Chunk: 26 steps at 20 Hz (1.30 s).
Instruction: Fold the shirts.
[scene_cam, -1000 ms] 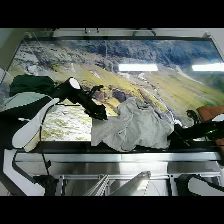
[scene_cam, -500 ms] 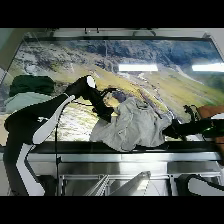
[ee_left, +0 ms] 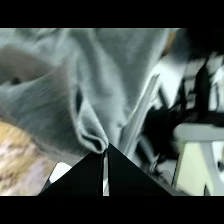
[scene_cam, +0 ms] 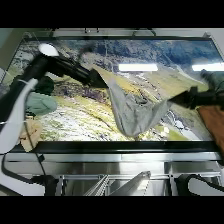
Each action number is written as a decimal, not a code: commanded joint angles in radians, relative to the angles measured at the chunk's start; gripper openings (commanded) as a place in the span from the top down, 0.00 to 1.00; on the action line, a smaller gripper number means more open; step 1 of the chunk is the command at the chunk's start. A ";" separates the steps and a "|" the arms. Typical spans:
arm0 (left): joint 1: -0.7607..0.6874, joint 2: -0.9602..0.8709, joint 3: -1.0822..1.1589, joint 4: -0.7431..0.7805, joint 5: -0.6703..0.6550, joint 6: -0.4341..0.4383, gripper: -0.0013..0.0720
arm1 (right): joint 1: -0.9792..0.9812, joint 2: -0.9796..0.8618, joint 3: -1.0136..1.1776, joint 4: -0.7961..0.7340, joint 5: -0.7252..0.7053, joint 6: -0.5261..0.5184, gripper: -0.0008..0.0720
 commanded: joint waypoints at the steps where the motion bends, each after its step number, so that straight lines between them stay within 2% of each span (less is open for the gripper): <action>1: 0.179 0.196 0.005 -0.133 0.004 -0.003 0.96 | 0.000 0.014 0.314 0.110 -0.064 0.027 0.97; 5: 0.273 0.347 -0.123 -0.053 -0.022 -0.035 0.96 | 0.001 0.014 0.446 0.090 -0.264 0.055 0.97; 7: 0.293 0.418 -0.273 0.038 -0.002 -0.034 0.96 | 0.007 -0.004 0.446 -0.023 -0.312 0.088 0.97; 9: 0.311 0.474 -0.438 0.130 0.046 -0.032 0.96 | 0.024 -0.058 0.444 -0.217 -0.304 0.183 0.97; 11: 0.323 0.503 -0.598 0.153 0.097 0.005 0.96 | 0.057 -0.137 0.444 -0.384 -0.273 0.250 0.97; 15: 0.304 0.478 -0.827 0.151 0.151 0.066 0.96 | 0.142 -0.316 0.444 -0.420 -0.239 0.241 0.97; 18: 0.302 0.408 -0.918 0.153 0.164 0.082 0.96 | 0.205 -0.426 0.444 -0.425 -0.208 0.243 0.97; 20: 0.304 0.358 -0.944 0.154 0.139 0.084 0.95 | 0.212 -0.468 0.444 -0.457 -0.174 0.283 0.97; 21: 0.304 0.335 -0.938 0.154 0.122 0.094 0.68 | 0.204 -0.477 0.444 -0.478 -0.146 0.287 0.95; 22: 0.304 0.312 -0.918 0.154 0.109 0.093 0.46 | 0.189 -0.478 0.444 -0.499 -0.114 0.287 0.76; 23: 0.305 0.294 -0.887 0.154 0.105 0.093 0.29 | 0.169 -0.473 0.445 -0.505 -0.082 0.286 0.57; 24: 0.308 0.278 -0.848 0.154 0.102 0.091 0.10 | 0.141 -0.466 0.445 -0.507 -0.045 0.285 0.55; 25: 0.315 0.262 -0.803 0.154 0.098 0.068 0.03 | 0.111 -0.457 0.445 -0.507 -0.008 0.284 0.55; 26: 0.325 0.248 -0.760 0.155 0.098 0.048 0.03 | 0.077 -0.447 0.445 -0.514 0.032 0.283 0.55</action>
